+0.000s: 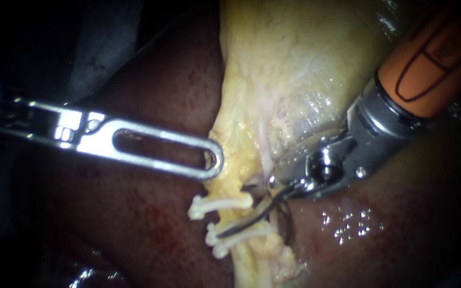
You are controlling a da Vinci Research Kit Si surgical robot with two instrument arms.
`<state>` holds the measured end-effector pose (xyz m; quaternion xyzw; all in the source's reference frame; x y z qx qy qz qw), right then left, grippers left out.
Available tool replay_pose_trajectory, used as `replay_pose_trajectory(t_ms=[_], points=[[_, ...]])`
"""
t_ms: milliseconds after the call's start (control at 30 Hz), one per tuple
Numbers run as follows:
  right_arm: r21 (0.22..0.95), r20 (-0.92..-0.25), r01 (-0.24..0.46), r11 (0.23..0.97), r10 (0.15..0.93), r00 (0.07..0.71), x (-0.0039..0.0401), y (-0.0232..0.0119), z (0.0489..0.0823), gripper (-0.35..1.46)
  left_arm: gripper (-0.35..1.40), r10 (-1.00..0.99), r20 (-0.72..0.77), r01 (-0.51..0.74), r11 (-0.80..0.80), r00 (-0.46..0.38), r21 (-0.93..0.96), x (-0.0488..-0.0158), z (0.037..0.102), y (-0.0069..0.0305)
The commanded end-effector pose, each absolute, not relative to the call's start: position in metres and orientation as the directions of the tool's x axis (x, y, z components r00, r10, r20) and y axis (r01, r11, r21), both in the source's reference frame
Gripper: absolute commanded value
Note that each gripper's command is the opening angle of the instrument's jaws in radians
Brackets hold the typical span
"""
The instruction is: Go to the cutting position left tube
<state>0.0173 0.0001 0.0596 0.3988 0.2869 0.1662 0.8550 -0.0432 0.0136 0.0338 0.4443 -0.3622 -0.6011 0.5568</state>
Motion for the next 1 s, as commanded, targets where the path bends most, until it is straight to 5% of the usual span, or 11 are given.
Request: replay_pose_trajectory(t_ms=[33,1000], points=[[0.779,-0.355,-0.059,0.625,0.515,0.781,0.0174,0.0,0.0597,0.79,-0.35,-0.991,-0.131,0.348,-0.117,0.015,0.93,-0.0433,0.0338,0.0136],[0.788,-0.36,-0.06,0.613,0.538,0.762,0.0177,0.0007,0.0591,0.73,-0.35,-0.991,-0.131,0.348,-0.117,0.015,0.93,-0.0433,0.0338,0.0136]])
